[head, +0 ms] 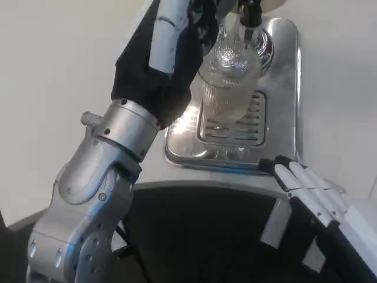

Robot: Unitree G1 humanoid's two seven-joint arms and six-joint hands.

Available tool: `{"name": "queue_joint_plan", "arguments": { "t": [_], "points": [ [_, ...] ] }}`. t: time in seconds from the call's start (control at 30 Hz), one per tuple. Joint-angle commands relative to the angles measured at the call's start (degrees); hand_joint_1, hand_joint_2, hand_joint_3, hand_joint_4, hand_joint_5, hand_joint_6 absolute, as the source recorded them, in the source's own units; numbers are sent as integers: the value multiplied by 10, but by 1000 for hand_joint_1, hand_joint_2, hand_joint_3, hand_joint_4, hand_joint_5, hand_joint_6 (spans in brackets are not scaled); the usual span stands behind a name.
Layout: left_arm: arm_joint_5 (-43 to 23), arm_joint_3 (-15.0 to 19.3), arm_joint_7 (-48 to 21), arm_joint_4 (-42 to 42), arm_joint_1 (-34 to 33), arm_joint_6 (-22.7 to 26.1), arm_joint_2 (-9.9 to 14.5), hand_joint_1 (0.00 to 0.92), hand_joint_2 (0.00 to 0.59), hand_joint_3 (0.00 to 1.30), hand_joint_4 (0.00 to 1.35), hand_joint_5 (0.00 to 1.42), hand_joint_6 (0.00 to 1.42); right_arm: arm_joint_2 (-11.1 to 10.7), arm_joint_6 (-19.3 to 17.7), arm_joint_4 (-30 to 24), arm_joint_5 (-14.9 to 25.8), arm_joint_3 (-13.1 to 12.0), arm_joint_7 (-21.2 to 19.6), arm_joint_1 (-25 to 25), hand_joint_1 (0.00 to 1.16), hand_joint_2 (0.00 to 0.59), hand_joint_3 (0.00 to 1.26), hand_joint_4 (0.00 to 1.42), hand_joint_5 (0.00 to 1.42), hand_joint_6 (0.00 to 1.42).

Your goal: Grasp the cup under the faucet to collect the drink, then remove the cup.

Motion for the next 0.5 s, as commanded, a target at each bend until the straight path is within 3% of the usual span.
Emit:
{"name": "queue_joint_plan", "arguments": {
  "t": [0.03,0.5],
  "points": [
    [20,-11,-18,-15,-3,-6,16,0,194,0,0,0,0,-4,-3,5,10,-5,-1,8,607,344,46,0,35,80],
    [14,-32,-54,-17,-15,29,31,0,198,0,0,0,0,-3,5,11,10,6,2,-5,595,347,46,1,47,94]
  ]
}}
